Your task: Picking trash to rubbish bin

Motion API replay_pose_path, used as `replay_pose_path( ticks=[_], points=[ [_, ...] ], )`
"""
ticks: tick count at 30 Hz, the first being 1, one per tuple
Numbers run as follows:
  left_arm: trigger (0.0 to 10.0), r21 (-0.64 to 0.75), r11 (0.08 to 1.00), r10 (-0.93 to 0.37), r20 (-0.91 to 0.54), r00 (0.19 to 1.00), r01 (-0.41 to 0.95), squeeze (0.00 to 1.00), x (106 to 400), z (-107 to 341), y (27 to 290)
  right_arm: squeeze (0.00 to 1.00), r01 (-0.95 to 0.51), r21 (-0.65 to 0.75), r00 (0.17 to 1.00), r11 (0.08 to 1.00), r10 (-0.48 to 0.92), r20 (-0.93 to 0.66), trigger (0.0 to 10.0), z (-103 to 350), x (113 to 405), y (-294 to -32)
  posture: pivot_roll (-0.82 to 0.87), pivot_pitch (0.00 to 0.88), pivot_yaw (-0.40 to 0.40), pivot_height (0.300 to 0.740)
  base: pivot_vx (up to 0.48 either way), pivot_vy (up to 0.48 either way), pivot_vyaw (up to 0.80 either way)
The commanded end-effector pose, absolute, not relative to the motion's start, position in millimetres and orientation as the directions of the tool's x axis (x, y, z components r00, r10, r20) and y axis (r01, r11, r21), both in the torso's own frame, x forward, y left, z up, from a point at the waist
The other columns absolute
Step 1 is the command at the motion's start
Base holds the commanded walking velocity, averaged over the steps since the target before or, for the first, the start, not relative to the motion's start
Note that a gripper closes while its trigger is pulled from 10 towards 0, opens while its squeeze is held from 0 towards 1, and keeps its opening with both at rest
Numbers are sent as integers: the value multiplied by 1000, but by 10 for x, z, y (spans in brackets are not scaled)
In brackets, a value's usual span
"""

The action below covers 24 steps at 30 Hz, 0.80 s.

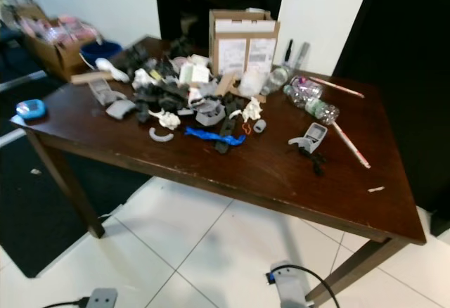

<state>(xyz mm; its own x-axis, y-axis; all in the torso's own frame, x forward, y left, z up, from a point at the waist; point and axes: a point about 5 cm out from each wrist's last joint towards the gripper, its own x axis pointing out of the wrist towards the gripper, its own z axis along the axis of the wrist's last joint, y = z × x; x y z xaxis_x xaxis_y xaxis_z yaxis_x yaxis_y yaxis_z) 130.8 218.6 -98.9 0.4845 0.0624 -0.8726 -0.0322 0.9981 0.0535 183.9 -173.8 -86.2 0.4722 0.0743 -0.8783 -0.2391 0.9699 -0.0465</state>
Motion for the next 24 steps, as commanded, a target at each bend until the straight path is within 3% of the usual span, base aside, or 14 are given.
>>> replay_pose_path(
  ticks=[1, 8, 14, 24],
  points=[
    [10000, 50, 998, 57, -884, 463, -28, 0, 1248, -1017, 2159, 0, -225, -61, 448, 973, 47, -893, 10000, -888, 1767, -1829, 206, 72, -75, 740, 266, 0, -800],
    [10000, 56, 998, 60, -889, 455, -22, 0, 1224, -1024, 2161, 0, -228, -65, 446, 971, 45, -894, 10000, -890, 1759, -1842, 208, 67, -81, 740, 267, 0, -800],
    [10000, 58, 998, 61, -889, 453, -21, 0, 1219, -1025, 2167, 0, -226, -72, 453, 972, 40, -891, 10000, -884, 1769, -1852, 210, 67, -84, 740, 259, 0, 0],
    [10000, 68, 997, 71, -895, 440, -22, 0, 1155, -1048, 2146, 0, -239, -84, 441, 967, 31, -897, 10000, -891, 1750, -1870, 204, 72, -88, 740, 0, 0, 0]
  ],
)
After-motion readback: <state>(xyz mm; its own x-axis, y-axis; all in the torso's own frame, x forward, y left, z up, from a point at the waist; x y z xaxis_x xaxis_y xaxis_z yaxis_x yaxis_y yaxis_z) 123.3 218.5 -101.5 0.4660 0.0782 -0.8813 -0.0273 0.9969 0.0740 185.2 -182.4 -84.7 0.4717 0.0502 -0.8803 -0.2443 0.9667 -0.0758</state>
